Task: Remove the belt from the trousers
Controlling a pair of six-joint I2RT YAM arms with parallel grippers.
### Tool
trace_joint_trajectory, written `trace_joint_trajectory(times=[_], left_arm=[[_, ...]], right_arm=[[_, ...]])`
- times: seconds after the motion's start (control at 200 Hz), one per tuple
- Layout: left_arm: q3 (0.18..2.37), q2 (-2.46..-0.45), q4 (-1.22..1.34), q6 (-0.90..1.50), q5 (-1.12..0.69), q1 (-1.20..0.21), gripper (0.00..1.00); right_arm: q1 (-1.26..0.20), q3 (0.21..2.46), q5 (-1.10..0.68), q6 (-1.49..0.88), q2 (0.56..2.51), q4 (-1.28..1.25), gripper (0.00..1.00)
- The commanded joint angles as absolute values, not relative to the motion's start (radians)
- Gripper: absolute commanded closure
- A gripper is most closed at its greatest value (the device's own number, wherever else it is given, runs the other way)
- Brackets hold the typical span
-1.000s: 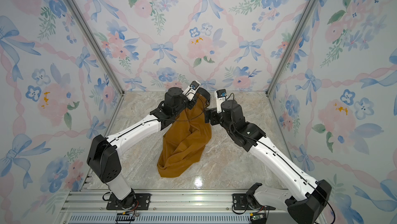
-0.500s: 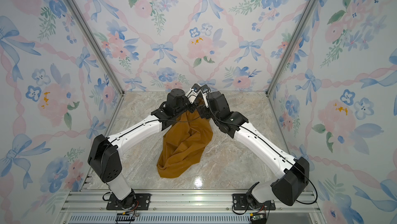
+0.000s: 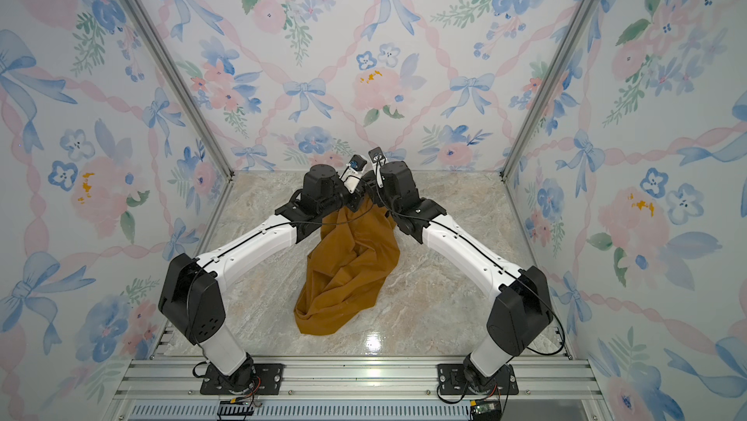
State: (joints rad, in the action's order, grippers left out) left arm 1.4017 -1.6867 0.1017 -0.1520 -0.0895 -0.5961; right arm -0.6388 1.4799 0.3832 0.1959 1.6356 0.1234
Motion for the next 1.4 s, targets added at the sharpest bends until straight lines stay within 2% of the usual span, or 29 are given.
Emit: trace_joint_trajectory(times=[0.0, 0.09, 0.15, 0.225, 0.265, 0.285, 0.34, 0.43, 0.545, 0.7, 0.84, 1.1, 1.26, 1.39], left_arm=[[1.393, -1.609, 0.146, -0.136, -0.305, -0.602, 1.0], [1.382, -1.605, 0.146, -0.137, -0.304, -0.595, 1.0], [1.375, -1.606, 0.147, -0.131, -0.293, -0.593, 1.0], [1.37, -1.614, 0.151, -0.106, -0.267, -0.591, 1.0], [1.37, -1.622, 0.156, -0.092, -0.247, -0.591, 0.94], [1.372, -1.626, 0.159, -0.086, -0.237, -0.591, 0.92], [1.385, -1.638, 0.164, -0.074, -0.222, -0.591, 0.88], [1.434, -1.664, 0.17, -0.029, -0.154, -0.591, 0.77], [1.508, -1.714, 0.209, 0.085, -0.02, -0.59, 0.4], [1.578, -1.815, 0.267, 0.255, 0.09, -0.582, 0.03], [1.535, -1.883, 0.27, 0.373, 0.164, -0.559, 0.02], [1.214, -1.855, 0.387, 0.503, 0.119, -0.497, 0.02], [1.076, -1.8, 0.468, 0.472, 0.094, -0.495, 0.02], [1.018, -1.673, 0.539, 0.319, 0.085, -0.501, 0.02]], right_arm=[[-0.638, 1.541, 0.303, 0.229, 1.699, 0.027, 0.2], [-0.641, 1.568, 0.317, 0.242, 1.721, 0.041, 0.46], [-0.644, 1.562, 0.328, 0.225, 1.711, 0.015, 0.69], [-0.643, 1.534, 0.331, 0.171, 1.688, -0.047, 0.72], [-0.641, 1.528, 0.334, 0.139, 1.679, -0.077, 0.72], [-0.64, 1.529, 0.334, 0.126, 1.678, -0.086, 0.82], [-0.638, 1.537, 0.349, 0.088, 1.672, -0.109, 1.0], [-0.628, 1.568, 0.358, 0.01, 1.669, -0.137, 1.0], [-0.606, 1.615, 0.346, -0.108, 1.662, -0.172, 1.0], [-0.58, 1.621, 0.292, -0.272, 1.615, -0.271, 1.0], [-0.576, 1.632, 0.285, -0.35, 1.566, -0.266, 1.0], [-0.499, 1.519, 0.313, -0.511, 1.463, -0.212, 1.0], [-0.462, 1.417, 0.287, -0.618, 1.434, -0.225, 1.0], [-0.461, 1.482, 0.167, -0.564, 1.468, -0.076, 1.0]])
